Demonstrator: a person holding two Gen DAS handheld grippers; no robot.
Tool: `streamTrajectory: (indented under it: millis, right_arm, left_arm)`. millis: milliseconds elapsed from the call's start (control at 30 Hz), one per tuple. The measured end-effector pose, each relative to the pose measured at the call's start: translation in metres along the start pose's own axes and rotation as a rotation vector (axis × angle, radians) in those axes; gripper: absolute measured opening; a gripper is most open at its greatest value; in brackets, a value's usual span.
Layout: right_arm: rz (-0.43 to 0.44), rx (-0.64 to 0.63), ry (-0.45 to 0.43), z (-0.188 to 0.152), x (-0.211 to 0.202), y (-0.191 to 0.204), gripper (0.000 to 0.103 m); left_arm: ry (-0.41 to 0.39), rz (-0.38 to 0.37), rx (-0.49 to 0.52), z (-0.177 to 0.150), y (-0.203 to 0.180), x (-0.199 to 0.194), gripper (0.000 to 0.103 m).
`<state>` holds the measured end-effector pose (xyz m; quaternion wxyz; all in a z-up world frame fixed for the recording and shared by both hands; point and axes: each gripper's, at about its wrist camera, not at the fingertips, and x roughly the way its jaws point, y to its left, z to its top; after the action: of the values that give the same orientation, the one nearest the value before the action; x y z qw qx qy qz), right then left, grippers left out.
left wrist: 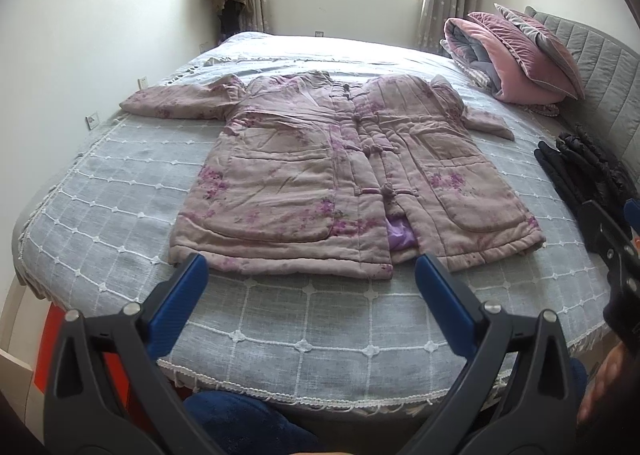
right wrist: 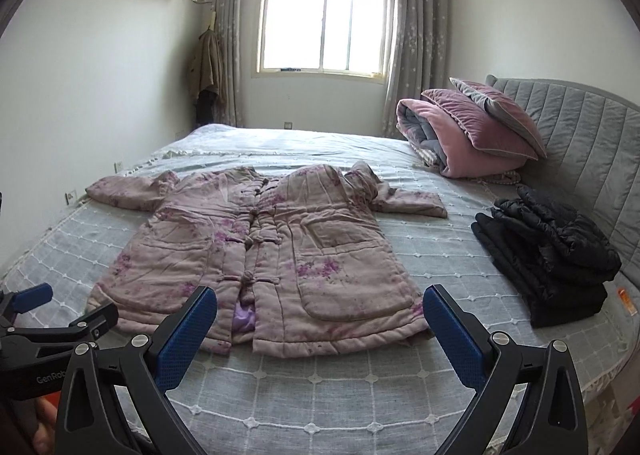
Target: Fold large clothes
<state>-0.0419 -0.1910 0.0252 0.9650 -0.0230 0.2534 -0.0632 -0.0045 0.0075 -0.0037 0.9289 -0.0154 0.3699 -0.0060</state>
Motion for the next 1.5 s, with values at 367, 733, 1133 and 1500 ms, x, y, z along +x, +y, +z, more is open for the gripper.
streamTrajectory:
  millis: [367, 733, 1133, 1500]
  right_arm:
    - [-0.026, -0.019, -0.001, -0.003, 0.003, 0.003, 0.103]
    - [-0.02, -0.059, 0.004, -0.017, 0.021, -0.039, 0.103]
    - [0.013, 0.068, 0.338, -0.089, 0.124, -0.139, 0.101]
    - [-0.021, 0.142, 0.524, -0.096, 0.213, -0.157, 0.057]
  left_arm:
    - [0.024, -0.001, -0.053, -0.005, 0.016, 0.005, 0.102]
    - [-0.002, 0.039, -0.029, -0.027, 0.069, 0.018, 0.084]
    - [0.175, 0.099, -0.033, -0.062, 0.15, 0.093, 0.067]
    - [0.227, 0.094, 0.033, -0.056, 0.143, 0.15, 0.067]
